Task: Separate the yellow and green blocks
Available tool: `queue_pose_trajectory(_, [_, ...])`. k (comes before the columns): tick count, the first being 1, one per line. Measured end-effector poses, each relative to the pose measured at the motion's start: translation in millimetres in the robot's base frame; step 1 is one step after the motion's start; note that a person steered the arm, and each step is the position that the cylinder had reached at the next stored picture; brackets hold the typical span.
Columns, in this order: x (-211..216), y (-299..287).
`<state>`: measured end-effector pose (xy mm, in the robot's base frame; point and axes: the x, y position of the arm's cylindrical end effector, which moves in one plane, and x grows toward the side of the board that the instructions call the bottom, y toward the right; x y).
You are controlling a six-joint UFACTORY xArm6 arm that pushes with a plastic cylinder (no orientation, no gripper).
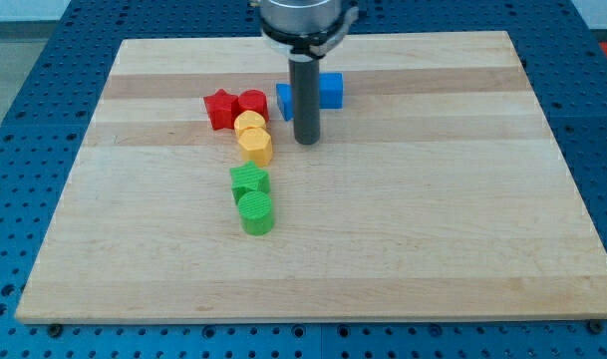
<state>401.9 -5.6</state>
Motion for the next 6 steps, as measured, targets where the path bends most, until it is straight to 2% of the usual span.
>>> queue_pose_trajectory(1, [12.3, -0.9])
queue_pose_trajectory(3, [47.3, -56.9])
queue_pose_trajectory(4, [51.4, -77.4])
queue_pose_trajectory(6, [33.4, -85.0])
